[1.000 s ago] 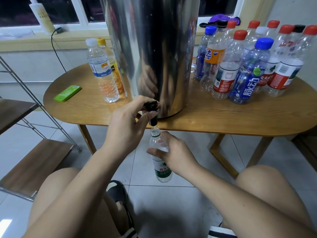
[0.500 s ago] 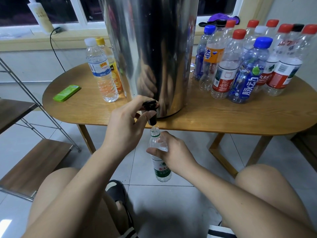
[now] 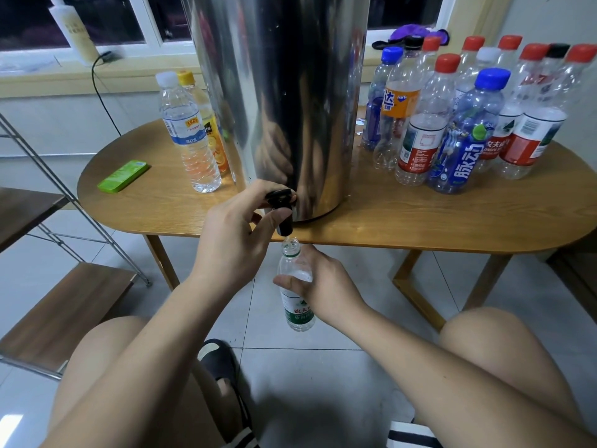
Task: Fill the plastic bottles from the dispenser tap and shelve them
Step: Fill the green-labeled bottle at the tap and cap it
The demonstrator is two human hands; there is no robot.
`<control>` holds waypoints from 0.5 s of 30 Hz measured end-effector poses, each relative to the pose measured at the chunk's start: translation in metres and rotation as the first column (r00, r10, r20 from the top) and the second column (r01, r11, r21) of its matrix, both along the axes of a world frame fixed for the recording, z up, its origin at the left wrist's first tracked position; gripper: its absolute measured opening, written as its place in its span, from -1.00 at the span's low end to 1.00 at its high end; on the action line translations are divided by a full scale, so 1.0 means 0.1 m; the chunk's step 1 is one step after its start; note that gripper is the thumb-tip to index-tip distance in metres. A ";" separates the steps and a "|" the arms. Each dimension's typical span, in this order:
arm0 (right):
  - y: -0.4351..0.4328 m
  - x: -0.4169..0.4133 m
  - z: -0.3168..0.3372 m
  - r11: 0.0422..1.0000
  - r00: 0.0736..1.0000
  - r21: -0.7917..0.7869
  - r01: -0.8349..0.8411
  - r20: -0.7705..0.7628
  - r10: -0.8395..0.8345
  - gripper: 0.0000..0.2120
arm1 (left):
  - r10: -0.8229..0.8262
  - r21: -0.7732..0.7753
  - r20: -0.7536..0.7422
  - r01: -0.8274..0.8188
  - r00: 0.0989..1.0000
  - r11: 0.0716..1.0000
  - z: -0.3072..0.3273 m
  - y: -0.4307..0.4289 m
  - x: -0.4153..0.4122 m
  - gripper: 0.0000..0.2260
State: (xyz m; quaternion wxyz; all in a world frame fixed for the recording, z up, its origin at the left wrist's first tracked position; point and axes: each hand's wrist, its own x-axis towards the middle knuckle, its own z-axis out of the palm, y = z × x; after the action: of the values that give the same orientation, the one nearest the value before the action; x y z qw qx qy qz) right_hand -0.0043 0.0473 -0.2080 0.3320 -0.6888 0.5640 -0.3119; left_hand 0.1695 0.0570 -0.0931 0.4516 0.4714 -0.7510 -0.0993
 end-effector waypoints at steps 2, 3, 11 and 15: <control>0.00 0.01 -0.01 1.000 1.000 -0.005 0.005 0.004 -0.005 -0.35 | -0.001 0.006 -0.007 0.001 1.000 1.000 0.00 0.00 0.00 -0.82; 0.01 0.02 -0.01 1.000 1.000 -0.008 0.005 0.004 -0.005 -0.33 | -0.003 0.007 -0.011 0.004 1.000 1.000 0.00 0.00 -0.01 -0.82; 0.00 0.01 -0.02 1.000 1.000 -0.025 -0.006 -0.026 0.005 -0.33 | -0.005 0.004 -0.011 0.005 1.000 1.000 0.00 0.00 -0.01 -0.82; -0.01 0.01 -0.04 0.999 0.999 -0.029 -0.017 -0.039 0.016 -0.34 | -0.006 0.007 -0.008 0.006 1.000 1.000 0.01 0.01 -0.01 -0.82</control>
State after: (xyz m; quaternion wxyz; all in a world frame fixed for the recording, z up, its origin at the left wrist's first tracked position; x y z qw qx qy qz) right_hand -0.0032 0.0467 -0.2120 0.3136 -0.7039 0.5601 -0.3040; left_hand 0.1690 0.0577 -0.0923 0.4526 0.4703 -0.7503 -0.1049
